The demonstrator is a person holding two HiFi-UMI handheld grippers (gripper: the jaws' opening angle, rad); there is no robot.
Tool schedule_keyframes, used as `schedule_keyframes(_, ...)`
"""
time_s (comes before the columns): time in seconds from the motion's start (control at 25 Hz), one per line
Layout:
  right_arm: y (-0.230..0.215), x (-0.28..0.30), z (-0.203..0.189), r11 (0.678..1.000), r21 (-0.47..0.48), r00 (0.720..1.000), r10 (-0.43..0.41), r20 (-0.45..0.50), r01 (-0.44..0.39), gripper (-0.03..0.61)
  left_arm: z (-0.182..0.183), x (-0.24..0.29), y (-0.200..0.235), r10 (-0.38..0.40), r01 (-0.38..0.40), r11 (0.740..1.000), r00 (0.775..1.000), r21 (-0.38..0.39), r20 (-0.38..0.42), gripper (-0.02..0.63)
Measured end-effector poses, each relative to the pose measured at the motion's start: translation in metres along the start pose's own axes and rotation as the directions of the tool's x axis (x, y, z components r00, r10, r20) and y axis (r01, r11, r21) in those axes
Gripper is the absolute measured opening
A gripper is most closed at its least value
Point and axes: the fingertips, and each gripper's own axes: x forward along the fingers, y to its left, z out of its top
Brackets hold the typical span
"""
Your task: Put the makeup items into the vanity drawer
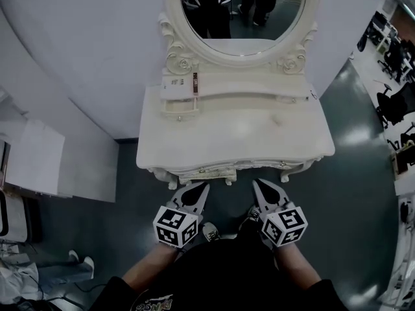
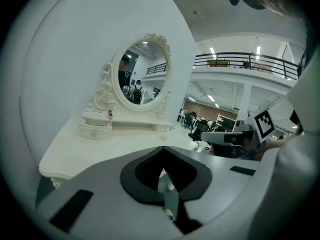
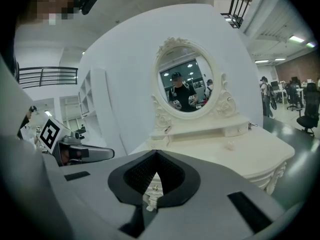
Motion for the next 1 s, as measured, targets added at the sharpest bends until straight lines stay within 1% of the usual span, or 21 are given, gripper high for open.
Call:
schedule_keyframes(0.24, 0.004, 0.002, 0.003, 0.999, -0.032, 1.000, 0.003, 0.015, -0.002, 0.028, 0.002, -0.003, 0.001, -0.006, 0.005, 1.000, 1.000, 0.009, 0.020, 0.008)
schedule_keyframes(0.44, 0.001, 0.003, 0.003, 1.000, -0.016, 1.000, -0.013, 0.013, 0.013, 0.028, 0.005, -0.004, 0.000, -0.011, 0.010, 0.999, 0.999, 0.034, 0.031, 0.008)
schedule_keyframes(0.64, -0.002, 0.001, 0.005, 0.999, -0.016, 0.999, -0.032, 0.014, 0.032, 0.028, 0.004, -0.005, 0.002, -0.008, 0.008, 1.000, 1.000, 0.015, 0.028, 0.008)
schedule_keyframes(1.0, -0.009, -0.004, 0.012, 0.998, -0.036, 0.999, -0.045, 0.023, 0.045, 0.028, 0.008, -0.003, -0.003, -0.011, 0.010, 1.000, 0.999, 0.028, 0.034, 0.008)
